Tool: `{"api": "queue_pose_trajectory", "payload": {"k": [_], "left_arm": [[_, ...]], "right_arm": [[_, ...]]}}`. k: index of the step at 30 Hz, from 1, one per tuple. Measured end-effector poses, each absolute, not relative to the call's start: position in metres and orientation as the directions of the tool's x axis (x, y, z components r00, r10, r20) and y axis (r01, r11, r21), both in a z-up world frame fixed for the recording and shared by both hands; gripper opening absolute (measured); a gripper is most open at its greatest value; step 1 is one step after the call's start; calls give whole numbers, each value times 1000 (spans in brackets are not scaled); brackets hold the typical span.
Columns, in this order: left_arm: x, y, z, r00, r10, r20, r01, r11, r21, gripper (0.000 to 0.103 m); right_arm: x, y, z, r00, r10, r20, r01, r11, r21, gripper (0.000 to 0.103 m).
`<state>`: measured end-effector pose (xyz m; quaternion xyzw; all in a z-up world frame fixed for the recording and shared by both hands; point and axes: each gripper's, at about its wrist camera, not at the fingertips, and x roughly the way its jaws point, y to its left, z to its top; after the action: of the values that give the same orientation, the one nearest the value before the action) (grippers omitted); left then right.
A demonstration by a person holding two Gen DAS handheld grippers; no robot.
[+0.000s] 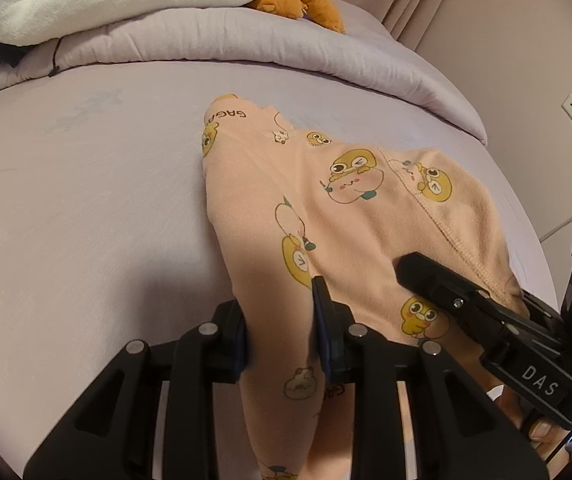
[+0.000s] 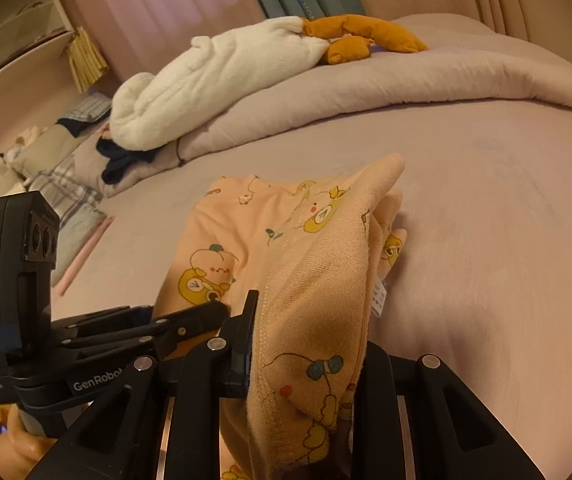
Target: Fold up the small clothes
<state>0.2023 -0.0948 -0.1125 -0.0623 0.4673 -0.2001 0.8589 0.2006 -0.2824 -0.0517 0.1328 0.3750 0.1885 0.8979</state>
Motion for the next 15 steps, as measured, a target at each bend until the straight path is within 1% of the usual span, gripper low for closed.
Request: {"api": "queue_pose_trajectory", "payload": {"k": [15], "left_arm": [[140, -80, -104, 481, -424, -767, 278, 904, -325, 27]], "right_arm": [[146, -272, -35, 647, 451, -614, -292, 891, 347, 26]]}}
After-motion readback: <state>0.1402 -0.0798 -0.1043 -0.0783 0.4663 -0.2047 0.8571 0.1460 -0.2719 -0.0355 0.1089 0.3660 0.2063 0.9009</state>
